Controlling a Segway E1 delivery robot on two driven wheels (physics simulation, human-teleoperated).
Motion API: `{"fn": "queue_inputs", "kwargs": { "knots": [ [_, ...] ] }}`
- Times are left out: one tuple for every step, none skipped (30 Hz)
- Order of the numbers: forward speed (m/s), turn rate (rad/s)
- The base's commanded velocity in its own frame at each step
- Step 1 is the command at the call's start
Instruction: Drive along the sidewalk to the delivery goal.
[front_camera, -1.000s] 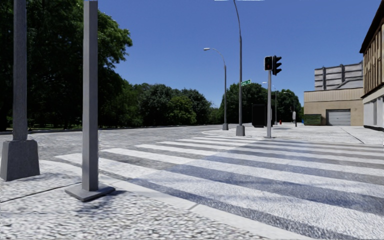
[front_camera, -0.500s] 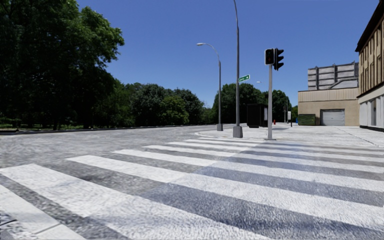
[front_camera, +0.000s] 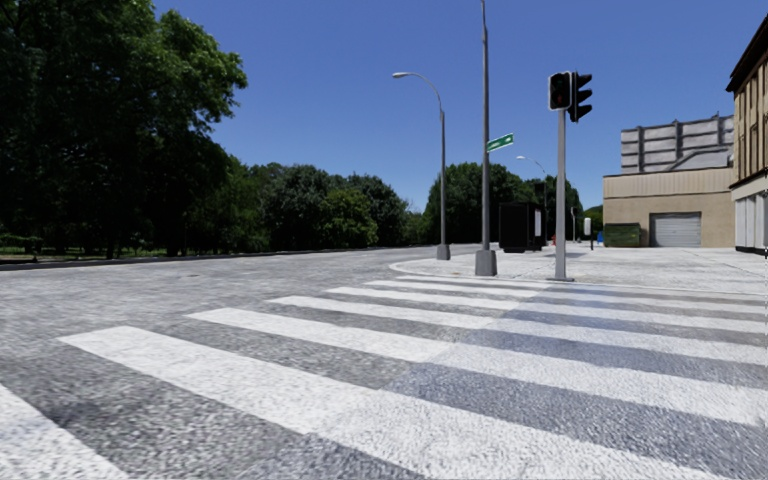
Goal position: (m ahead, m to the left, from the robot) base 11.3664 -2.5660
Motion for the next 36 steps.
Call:
{"fn": "queue_inputs", "kwargs": {
  "knots": [
    [1.38, 0.00],
    [1.38, 0.00],
    [1.38, 0.00],
    [1.38, 0.00],
    [1.38, 0.00],
    [1.38, 0.00],
    [1.38, 0.00],
    [1.38, 0.00],
    [1.42, 0.00],
    [1.48, 0.00],
    [1.51, 0.00],
    [1.51, 0.00],
    [1.51, 0.00],
    [1.51, 0.00],
    [1.51, 0.00],
    [1.51, 0.00],
    [1.51, 0.00],
    [1.52, 0.00],
    [1.53, 0.00],
    [1.57, 0.00],
    [1.57, 0.00],
    [1.74, 0.00],
    [2.00, 0.00],
    [2.00, 0.00],
    [2.00, 0.00],
    [2.00, 0.00],
    [2.00, 0.00],
    [2.00, 0.00],
    [2.00, 0.00],
    [2.00, 0.00],
    [2.00, 0.00],
    [2.00, 0.00],
    [2.00, 0.00],
    [2.00, 0.00],
    [2.00, 0.00],
    [2.00, 0.00]
  ]
}}
